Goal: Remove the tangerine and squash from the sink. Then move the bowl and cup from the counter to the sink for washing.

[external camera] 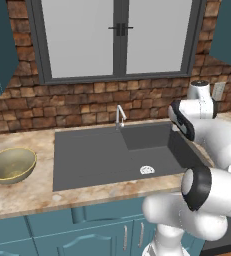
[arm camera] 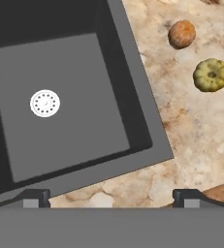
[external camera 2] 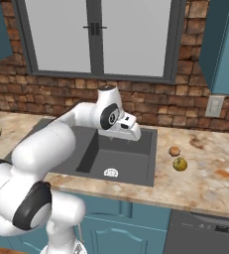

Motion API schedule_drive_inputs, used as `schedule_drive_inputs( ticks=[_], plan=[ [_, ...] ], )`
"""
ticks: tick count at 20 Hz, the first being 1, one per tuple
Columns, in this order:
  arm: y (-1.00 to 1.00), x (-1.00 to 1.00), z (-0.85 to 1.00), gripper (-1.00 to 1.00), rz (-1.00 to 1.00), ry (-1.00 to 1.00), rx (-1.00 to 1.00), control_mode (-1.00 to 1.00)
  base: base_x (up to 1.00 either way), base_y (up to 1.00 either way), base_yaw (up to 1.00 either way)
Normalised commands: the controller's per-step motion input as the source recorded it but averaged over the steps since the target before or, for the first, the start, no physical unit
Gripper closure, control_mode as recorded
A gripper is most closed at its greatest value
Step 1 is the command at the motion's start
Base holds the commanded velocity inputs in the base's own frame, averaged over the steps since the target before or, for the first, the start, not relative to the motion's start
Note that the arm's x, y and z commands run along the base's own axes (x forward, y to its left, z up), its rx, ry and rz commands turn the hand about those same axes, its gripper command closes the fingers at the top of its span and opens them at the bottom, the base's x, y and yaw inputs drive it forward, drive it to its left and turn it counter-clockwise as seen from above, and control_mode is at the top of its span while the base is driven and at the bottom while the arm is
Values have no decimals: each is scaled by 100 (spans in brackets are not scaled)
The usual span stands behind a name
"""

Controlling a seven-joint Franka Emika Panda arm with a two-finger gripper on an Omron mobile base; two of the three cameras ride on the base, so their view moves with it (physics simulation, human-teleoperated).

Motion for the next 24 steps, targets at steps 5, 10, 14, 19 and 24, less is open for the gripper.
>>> schedule_drive_inputs(
  ticks=[5,10,14,19,24],
  plan=[
    [44,-21,9,-100,-2,0,0,-100,0,0,0],
    [44,-18,8,-100,0,3,0,-100,0,0,0],
    [43,-17,7,-100,0,8,0,-100,0,0,0],
    [44,-16,7,-100,0,8,0,-100,0,0,0],
    [46,-15,7,-100,1,5,1,-100,0,0,0]
  ],
)
